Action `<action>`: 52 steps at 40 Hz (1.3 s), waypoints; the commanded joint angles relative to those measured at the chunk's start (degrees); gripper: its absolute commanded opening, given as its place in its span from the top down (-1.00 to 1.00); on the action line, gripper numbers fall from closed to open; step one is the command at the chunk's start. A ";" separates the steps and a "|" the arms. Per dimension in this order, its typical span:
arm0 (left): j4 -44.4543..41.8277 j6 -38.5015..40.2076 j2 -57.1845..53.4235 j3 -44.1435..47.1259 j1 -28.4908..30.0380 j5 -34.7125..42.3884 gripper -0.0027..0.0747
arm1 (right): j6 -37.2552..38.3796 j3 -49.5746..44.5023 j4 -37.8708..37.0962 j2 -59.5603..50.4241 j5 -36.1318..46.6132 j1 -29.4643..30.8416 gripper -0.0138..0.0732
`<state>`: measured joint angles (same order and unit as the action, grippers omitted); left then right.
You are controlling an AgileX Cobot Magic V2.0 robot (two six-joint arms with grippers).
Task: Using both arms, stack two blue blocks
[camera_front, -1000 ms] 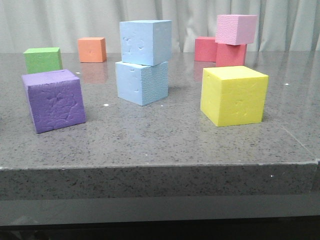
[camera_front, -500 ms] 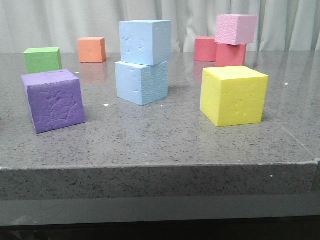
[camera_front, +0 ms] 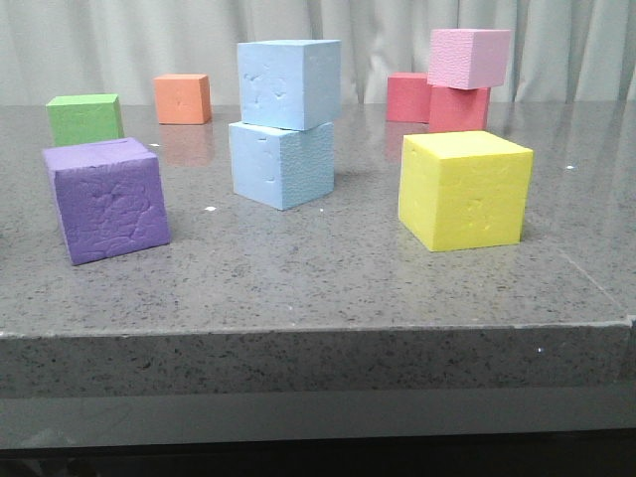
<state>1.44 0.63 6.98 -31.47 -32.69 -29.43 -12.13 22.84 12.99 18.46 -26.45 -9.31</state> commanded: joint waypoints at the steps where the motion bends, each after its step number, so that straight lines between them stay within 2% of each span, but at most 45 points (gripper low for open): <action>1: 0.42 -0.03 0.70 -1.18 -0.11 4.70 0.98 | -0.16 1.40 0.56 0.33 4.22 0.35 0.84; 10: 0.20 -0.03 -2.17 4.80 1.39 7.72 0.98 | -0.16 1.40 0.56 0.33 4.22 0.35 0.84; 20: 0.40 -0.03 -8.50 17.40 12.93 15.80 0.98 | -0.16 1.40 0.56 0.33 4.22 0.35 0.84; 37: 0.54 -0.03 -8.36 24.50 27.50 21.24 0.98 | -0.16 1.40 0.56 0.33 4.12 0.35 0.84; 45: 0.54 -0.03 -8.36 28.89 31.32 25.11 0.98 | -0.16 1.40 0.56 0.33 4.12 0.35 0.84; 52: 0.54 -0.03 -8.36 32.00 31.88 28.45 0.98 | -0.16 1.40 0.56 0.33 4.12 0.35 0.84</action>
<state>1.48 0.63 -0.27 0.38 -0.93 -8.20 -12.13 22.84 12.99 18.46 -26.45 -9.31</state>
